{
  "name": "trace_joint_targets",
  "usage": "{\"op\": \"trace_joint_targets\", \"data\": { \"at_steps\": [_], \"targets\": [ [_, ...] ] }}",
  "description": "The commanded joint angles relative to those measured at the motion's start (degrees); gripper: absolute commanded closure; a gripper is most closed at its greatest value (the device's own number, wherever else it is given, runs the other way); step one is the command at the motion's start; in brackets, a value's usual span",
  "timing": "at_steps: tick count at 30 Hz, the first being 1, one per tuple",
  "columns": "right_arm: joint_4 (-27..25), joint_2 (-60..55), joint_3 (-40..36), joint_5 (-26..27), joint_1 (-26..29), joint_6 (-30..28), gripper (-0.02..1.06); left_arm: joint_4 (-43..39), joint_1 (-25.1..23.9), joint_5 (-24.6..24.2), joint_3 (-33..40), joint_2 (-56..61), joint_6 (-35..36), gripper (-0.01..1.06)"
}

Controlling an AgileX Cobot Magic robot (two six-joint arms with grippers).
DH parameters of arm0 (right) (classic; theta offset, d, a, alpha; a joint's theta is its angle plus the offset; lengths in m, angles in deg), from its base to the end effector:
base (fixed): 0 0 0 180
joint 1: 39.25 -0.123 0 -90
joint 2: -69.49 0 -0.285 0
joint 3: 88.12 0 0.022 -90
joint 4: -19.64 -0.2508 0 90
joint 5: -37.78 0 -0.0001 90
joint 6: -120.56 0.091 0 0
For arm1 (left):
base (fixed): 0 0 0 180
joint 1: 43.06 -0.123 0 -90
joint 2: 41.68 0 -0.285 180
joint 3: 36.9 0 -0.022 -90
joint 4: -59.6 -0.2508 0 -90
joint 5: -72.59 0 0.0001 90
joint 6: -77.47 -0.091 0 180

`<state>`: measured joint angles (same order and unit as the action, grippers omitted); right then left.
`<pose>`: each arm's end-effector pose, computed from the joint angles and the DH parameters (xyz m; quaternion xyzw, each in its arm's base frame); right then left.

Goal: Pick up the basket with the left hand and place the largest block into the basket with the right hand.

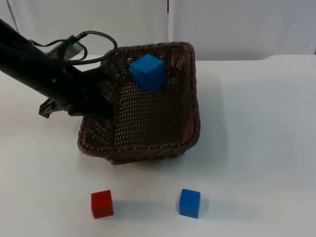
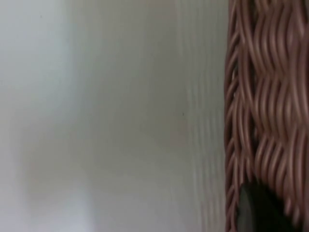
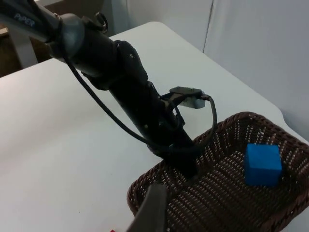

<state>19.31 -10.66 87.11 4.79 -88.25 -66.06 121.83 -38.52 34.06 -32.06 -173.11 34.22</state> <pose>0.1831 0.2111 0.4052 -0.3986 0.7584 0.1888 0.4799 0.4027 -0.0824 0.1010 -0.0094 0.9396 -0.3078 0.1493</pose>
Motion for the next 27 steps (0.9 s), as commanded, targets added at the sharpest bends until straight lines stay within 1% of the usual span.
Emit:
{"op": "trace_joint_targets", "data": {
  "at_steps": [1,10,12,14,15,16,17,18,19,20,23,24,27],
  "targets": [
    [-0.12,0.63,-0.2,0.17,-0.19,0.07,0.26,2.49,0.14,0.0,-0.57,0.71,-0.43,1.05],
    [-0.12,0.63,-0.2,-0.17,-0.19,0.07,0.26,3.08,0.14,-0.12,-0.57,0.71,-0.43,1.05],
    [-0.12,0.63,-0.2,-0.17,-0.19,0.07,0.26,3.08,0.14,-0.25,-0.57,0.71,-0.43,1.03],
    [-0.12,0.63,-0.2,-0.17,-0.19,0.07,0.26,3.08,0.14,-0.53,-0.57,0.71,-0.43,0.94],
    [-0.12,0.63,-0.2,-0.17,-0.19,0.07,0.26,3.08,0.14,-0.53,-0.57,0.71,-0.43,0.94],
    [-0.12,0.63,-0.2,-0.29,-0.19,0.07,0.26,3.08,0.14,-0.53,-0.57,0.71,-0.43,0.84],
    [-0.12,0.63,-0.2,-0.29,-0.19,0.07,0.26,3.08,0.14,-0.65,-0.57,0.71,-0.43,0.81],
    [-0.12,0.63,-0.2,-0.29,-0.19,0.07,0.26,3.08,0.14,-0.65,-0.57,0.71,-0.43,0.73],
    [-0.12,0.63,-0.2,-0.29,-0.19,0.07,0.26,3.18,0.14,-0.65,-0.57,0.71,-0.43,0.61],
    [-0.12,0.63,-0.2,-0.29,-0.19,0.07,0.26,3.18,0.14,-0.65,-0.57,0.71,-0.43,0.61],
    [-0.12,0.63,-0.2,-0.5,-0.19,0.07,0.26,3.43,0.14,-0.16,-0.57,0.71,-0.43,0.43],
    [-0.12,0.63,-0.2,-0.62,-0.19,0.07,0.26,3.56,0.14,0.21,-0.57,0.71,-0.43,0.39],
    [-0.12,0.63,-0.2,-0.72,-0.19,0.07,0.26,3.56,0.14,0.47,-0.57,0.71,-0.43,0.36]
  ]
}}
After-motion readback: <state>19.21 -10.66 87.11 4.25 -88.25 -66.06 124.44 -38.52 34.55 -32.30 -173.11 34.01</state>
